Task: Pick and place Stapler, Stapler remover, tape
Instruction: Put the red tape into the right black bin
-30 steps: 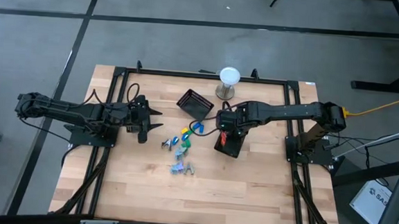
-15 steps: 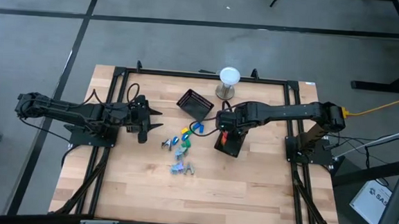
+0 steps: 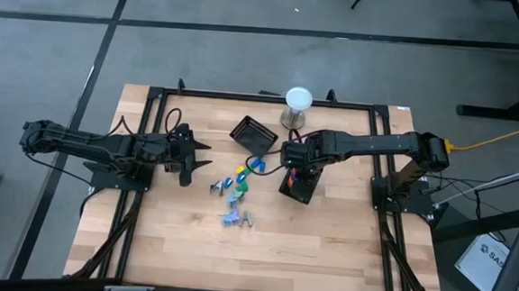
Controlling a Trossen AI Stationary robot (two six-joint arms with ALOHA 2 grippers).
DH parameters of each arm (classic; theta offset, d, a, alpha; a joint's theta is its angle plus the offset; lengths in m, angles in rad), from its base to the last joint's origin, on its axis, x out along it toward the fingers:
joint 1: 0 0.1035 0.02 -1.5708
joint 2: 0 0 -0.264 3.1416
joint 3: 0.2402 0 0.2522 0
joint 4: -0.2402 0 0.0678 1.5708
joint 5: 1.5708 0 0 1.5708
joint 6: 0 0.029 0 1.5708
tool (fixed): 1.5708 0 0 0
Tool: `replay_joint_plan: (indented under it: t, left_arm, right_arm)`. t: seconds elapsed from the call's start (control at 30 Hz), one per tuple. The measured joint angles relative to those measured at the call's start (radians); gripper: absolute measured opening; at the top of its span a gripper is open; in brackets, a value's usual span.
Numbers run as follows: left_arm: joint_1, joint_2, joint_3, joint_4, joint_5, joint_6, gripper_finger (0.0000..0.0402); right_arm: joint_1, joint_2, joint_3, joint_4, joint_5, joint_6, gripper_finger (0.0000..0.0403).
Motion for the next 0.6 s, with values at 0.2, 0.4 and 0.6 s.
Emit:
replay_joint_plan:
  t: [0.2,0.4,0.6]
  left_arm:
    - [0.0,0.0,0.0,0.0,0.0,0.0,0.021]
    - [0.0,0.0,0.0,0.0,0.0,0.0,0.021]
    - [0.0,0.0,0.0,0.0,0.0,0.0,0.021]
  right_arm:
    - [0.023,0.0,0.021,0.004,0.0,0.04,0.0037]
    - [0.029,-0.001,-0.004,0.006,0.0,0.06,0.004]
    - [0.028,-0.001,-0.032,0.034,0.0,0.061,0.0041]
